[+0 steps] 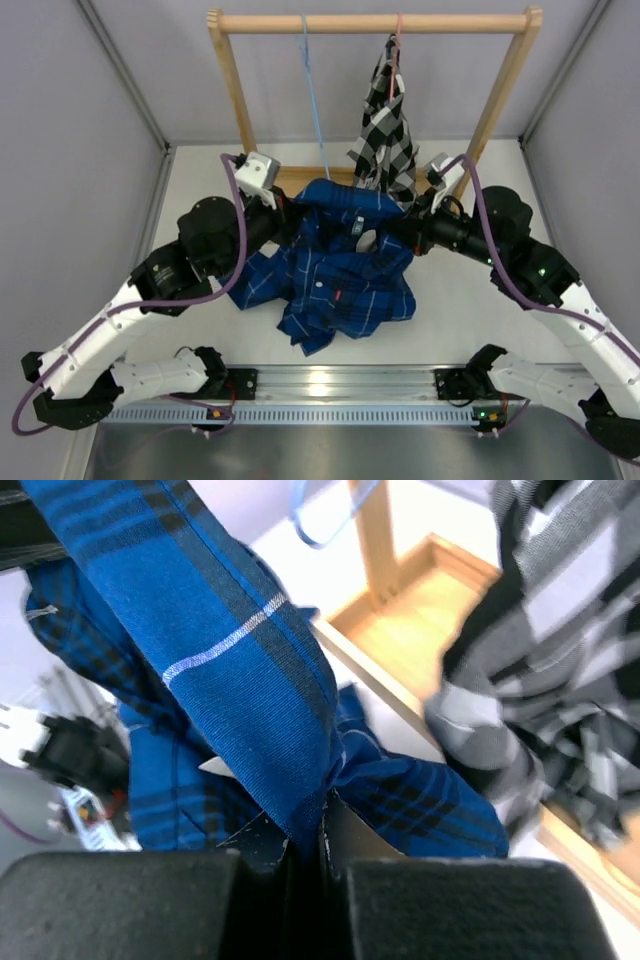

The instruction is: Place the shirt on the hanger

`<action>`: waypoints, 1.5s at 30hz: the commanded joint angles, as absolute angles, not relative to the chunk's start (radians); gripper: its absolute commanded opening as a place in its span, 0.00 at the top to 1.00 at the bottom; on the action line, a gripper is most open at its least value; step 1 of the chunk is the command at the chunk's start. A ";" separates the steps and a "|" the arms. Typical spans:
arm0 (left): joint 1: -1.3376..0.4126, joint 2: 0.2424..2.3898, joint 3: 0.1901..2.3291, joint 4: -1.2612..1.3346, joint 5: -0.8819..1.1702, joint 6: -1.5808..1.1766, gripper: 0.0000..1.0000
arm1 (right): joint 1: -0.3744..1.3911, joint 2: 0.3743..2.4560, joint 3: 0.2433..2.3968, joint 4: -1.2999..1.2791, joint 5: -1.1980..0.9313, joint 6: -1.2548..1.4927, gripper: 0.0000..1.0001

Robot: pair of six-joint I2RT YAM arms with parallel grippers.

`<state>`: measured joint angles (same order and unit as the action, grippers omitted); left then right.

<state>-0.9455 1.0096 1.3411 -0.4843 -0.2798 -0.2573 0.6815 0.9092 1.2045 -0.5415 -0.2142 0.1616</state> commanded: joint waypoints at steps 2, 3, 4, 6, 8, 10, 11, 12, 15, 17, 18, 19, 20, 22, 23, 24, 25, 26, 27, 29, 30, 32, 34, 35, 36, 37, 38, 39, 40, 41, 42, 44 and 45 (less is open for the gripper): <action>-0.942 0.970 1.275 -0.604 -0.379 -0.279 1.00 | 0.719 0.846 1.063 -0.425 -0.201 0.324 0.96; -0.942 0.956 1.175 -0.601 -0.359 -0.348 1.00 | 0.726 0.815 1.004 -0.387 -0.199 0.356 0.94; -0.942 0.940 1.122 -0.600 -0.350 -0.388 1.00 | 0.730 0.789 0.944 -0.352 -0.205 0.385 0.88; -0.942 0.899 1.033 -0.597 -0.337 -0.471 1.00 | 0.738 0.721 0.835 -0.305 -0.216 0.422 0.85; -0.942 0.861 0.941 -0.591 -0.337 -0.532 1.00 | 0.739 0.701 0.831 -0.345 -0.229 0.390 0.76; -0.942 0.827 0.884 -0.565 -0.351 -0.561 1.00 | 0.741 0.706 0.870 -0.400 -0.216 0.350 0.65; -0.942 0.816 0.870 -0.558 -0.366 -0.593 1.00 | 0.738 0.724 0.929 -0.425 -0.210 0.316 0.59; -0.942 0.807 0.859 -0.557 -0.389 -0.612 1.00 | 0.739 0.739 0.965 -0.483 -0.206 0.304 0.54; -0.942 0.778 0.822 -0.528 -0.417 -0.640 1.00 | 0.739 0.817 1.113 -0.546 -0.236 0.264 0.43; -0.942 0.756 0.801 -0.508 -0.407 -0.661 1.00 | 0.739 0.903 1.239 -0.571 -0.288 0.233 0.41; -0.942 0.753 0.796 -0.499 -0.399 -0.661 1.00 | 0.739 0.937 1.280 -0.586 -0.301 0.226 0.41; -0.942 0.747 0.792 -0.492 -0.387 -0.658 1.00 | 0.741 0.971 1.331 -0.601 -0.310 0.213 0.40; -0.942 0.747 0.790 -0.489 -0.367 -0.655 1.00 | 0.739 1.048 1.441 -0.615 -0.301 0.189 0.40; -0.942 0.753 0.790 -0.486 -0.348 -0.649 1.00 | 0.738 1.135 1.617 -0.661 -0.273 0.176 0.42; -0.942 0.755 0.788 -0.485 -0.332 -0.649 1.00 | 0.739 1.225 1.679 -0.678 -0.273 0.166 0.43; -0.942 0.755 0.785 -0.474 -0.325 -0.647 1.00 | 0.739 1.271 1.733 -0.693 -0.273 0.163 0.43; -0.942 0.756 0.781 -0.466 -0.322 -0.649 1.00 | 0.741 1.314 1.837 -0.721 -0.255 0.161 0.44; -0.942 0.758 0.779 -0.460 -0.316 -0.646 1.00 | 0.744 1.392 1.882 -0.729 -0.239 0.155 0.44; -0.942 0.759 0.776 -0.451 -0.302 -0.643 1.00 | 0.744 1.428 1.920 -0.739 -0.224 0.152 0.43; -0.942 0.770 0.779 -0.440 -0.287 -0.632 1.00 | 0.749 1.507 2.017 -0.770 -0.151 0.140 0.43; -0.942 0.770 0.782 -0.433 -0.275 -0.630 1.00 | 0.752 1.528 2.032 -0.769 -0.123 0.135 0.43; -0.942 0.765 0.785 -0.429 -0.288 -0.632 1.00 | 0.767 1.599 2.103 -0.770 -0.054 0.124 0.45; -0.942 0.730 0.769 -0.431 -0.349 -0.650 1.00 | 0.784 1.655 2.202 -0.808 -0.005 0.109 0.46; -0.942 0.713 0.762 -0.430 -0.368 -0.666 1.00 | 0.810 1.705 2.235 -0.827 0.047 0.097 0.48; -0.942 0.704 0.756 -0.431 -0.380 -0.667 1.00 | 0.828 1.722 2.255 -0.837 0.149 0.092 0.49; -0.942 0.687 0.752 -0.433 -0.391 -0.667 1.00 | 0.842 1.733 2.273 -0.838 0.202 0.081 0.51; -0.942 0.686 0.746 -0.434 -0.390 -0.666 1.00 | 0.862 1.758 2.284 -0.838 0.240 0.069 0.51; -0.942 0.687 0.746 -0.437 -0.388 -0.664 1.00 | 0.864 1.772 2.295 -0.838 0.259 0.064 0.52; -0.942 0.696 0.746 -0.439 -0.385 -0.663 1.00 | 0.862 1.781 2.313 -0.838 0.262 0.061 0.53; -0.942 0.704 0.744 -0.440 -0.382 -0.663 1.00 | 0.865 1.804 2.325 -0.838 0.274 0.060 0.53; -0.942 0.710 0.744 -0.440 -0.382 -0.664 1.00 | 0.864 1.815 2.335 -0.838 0.285 0.057 0.54; -0.942 0.736 0.744 -0.439 -0.376 -0.663 1.00 | 0.864 1.836 2.345 -0.838 0.360 0.046 0.62; -0.942 0.745 0.749 -0.437 -0.374 -0.664 1.00 | 0.862 1.839 2.344 -0.838 0.382 0.045 0.66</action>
<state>-0.9440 0.7193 0.7532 -0.4900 -0.3607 -0.6552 0.8639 1.8324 2.2875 -0.8165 0.2394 0.0715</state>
